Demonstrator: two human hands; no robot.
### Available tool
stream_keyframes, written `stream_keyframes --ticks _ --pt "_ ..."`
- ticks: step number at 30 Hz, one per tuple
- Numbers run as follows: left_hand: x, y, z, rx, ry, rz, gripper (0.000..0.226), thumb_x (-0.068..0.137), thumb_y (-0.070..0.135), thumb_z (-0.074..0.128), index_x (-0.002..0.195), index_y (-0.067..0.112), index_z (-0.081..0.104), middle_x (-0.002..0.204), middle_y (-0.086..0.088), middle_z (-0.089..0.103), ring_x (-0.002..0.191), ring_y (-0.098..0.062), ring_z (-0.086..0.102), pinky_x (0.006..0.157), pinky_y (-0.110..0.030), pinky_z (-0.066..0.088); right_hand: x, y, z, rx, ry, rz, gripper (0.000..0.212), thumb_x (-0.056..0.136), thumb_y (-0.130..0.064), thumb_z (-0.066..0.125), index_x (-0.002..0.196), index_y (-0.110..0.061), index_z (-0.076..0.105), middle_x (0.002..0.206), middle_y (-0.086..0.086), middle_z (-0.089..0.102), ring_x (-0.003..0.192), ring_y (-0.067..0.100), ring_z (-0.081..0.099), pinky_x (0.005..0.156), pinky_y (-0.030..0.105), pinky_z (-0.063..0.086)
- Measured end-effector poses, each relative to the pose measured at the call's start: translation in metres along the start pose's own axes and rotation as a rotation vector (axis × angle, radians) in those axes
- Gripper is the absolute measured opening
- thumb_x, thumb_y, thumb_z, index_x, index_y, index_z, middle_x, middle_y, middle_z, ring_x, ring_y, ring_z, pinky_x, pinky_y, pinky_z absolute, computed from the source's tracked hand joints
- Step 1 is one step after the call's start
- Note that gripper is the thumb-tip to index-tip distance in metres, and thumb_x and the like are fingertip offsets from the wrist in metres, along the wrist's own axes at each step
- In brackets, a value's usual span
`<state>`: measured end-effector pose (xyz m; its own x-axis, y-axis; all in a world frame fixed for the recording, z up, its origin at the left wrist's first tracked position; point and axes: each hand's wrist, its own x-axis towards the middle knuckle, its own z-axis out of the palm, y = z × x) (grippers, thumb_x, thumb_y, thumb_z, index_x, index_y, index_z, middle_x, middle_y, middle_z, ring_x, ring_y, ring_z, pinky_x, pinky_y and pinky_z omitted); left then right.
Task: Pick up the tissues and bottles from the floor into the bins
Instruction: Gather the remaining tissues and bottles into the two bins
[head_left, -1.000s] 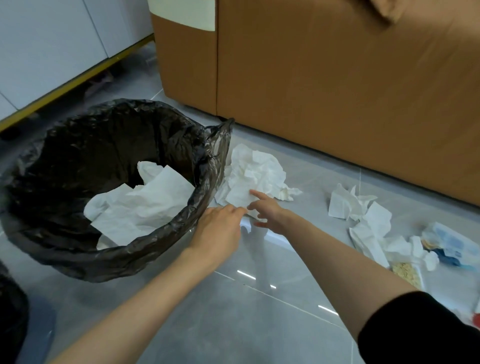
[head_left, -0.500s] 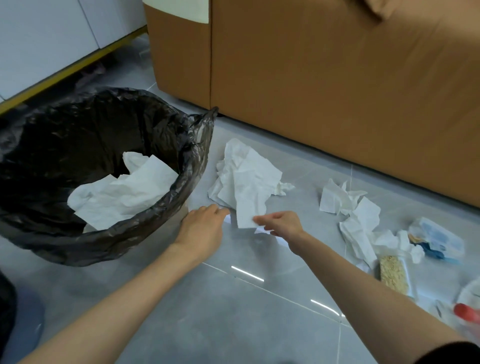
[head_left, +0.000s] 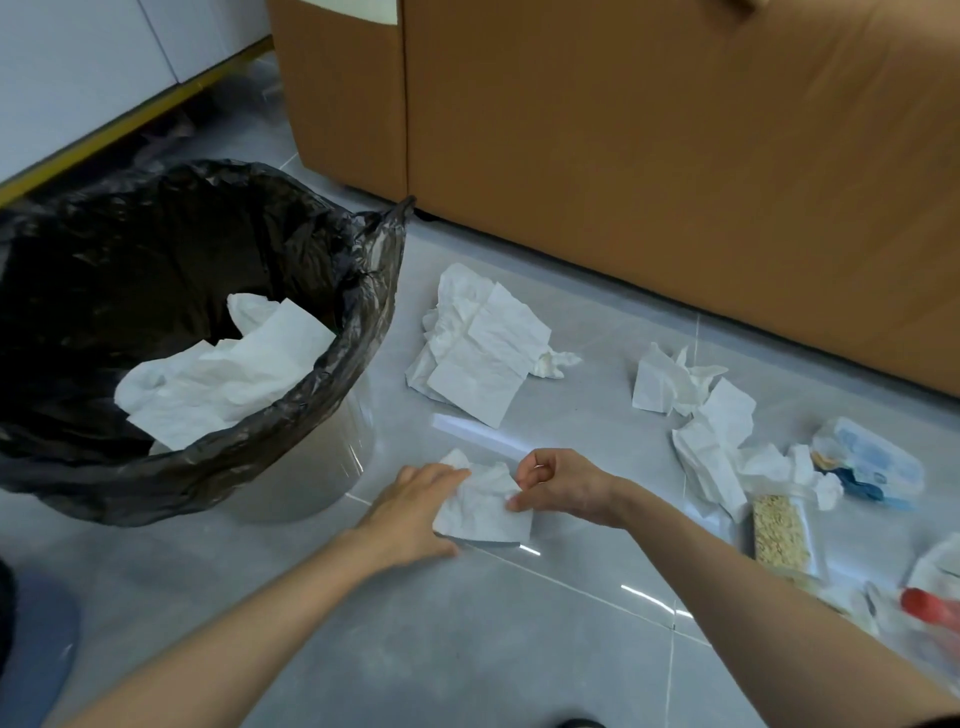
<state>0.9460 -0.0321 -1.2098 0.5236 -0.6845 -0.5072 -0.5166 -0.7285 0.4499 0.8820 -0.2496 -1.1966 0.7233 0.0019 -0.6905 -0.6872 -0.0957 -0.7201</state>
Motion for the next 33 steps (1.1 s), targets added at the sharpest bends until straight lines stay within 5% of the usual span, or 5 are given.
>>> stream_keyframes --ticks 6,15,20,23,33 --pt "-0.003 0.006 0.013 -0.356 0.182 -0.069 0.059 0.078 0.029 0.057 0.133 0.043 0.040 0.122 0.010 0.062 0.111 -0.019 0.059 0.091 -0.035 0.049 0.009 -0.009 0.014 0.073 -0.089 -0.001 0.030 0.072 0.010 0.075 0.078 -0.014 0.057 0.063 -0.007 0.053 0.061 0.006 0.058 0.071 0.023 0.053" --pt "-0.008 -0.008 -0.004 -0.471 0.241 -0.049 0.071 0.081 0.008 0.039 0.129 0.061 0.036 0.117 0.007 0.049 0.094 -0.019 0.057 0.052 -0.024 0.053 0.038 -0.046 0.006 0.065 0.318 -0.100 0.037 0.081 -0.006 0.060 0.107 -0.033 0.063 0.112 0.004 0.052 0.093 0.019 0.053 0.079 0.029 0.048" --pt "-0.012 -0.009 -0.005 -0.371 0.224 -0.032 0.050 0.084 0.020 0.044 0.130 0.038 0.054 0.105 0.000 0.046 0.094 -0.018 0.051 0.057 -0.020 0.045 0.061 -0.044 0.019 -0.763 0.274 -0.048 0.045 0.094 -0.026 0.049 0.136 -0.041 0.045 0.157 0.007 0.007 0.137 0.035 0.017 0.113 0.038 0.022" --pt "-0.014 -0.011 -0.008 -0.338 0.220 -0.057 0.069 0.082 -0.008 0.045 0.136 0.034 0.047 0.116 0.002 0.044 0.109 -0.020 0.048 0.077 -0.026 0.048 0.067 -0.036 0.027 -0.930 0.254 -0.081 0.041 0.097 -0.030 0.043 0.138 -0.034 0.041 0.154 0.004 0.018 0.133 0.033 0.021 0.106 0.040 0.030" --pt "-0.018 -0.014 -0.009 -0.316 0.242 -0.118 0.056 0.089 0.005 0.049 0.141 0.023 0.040 0.127 0.001 0.043 0.115 -0.020 0.050 0.097 -0.036 0.043 0.032 -0.017 0.029 -0.978 0.362 -0.154 0.023 0.095 -0.028 0.038 0.092 -0.013 0.055 0.088 0.004 0.064 0.080 0.024 0.057 0.064 0.029 0.041"
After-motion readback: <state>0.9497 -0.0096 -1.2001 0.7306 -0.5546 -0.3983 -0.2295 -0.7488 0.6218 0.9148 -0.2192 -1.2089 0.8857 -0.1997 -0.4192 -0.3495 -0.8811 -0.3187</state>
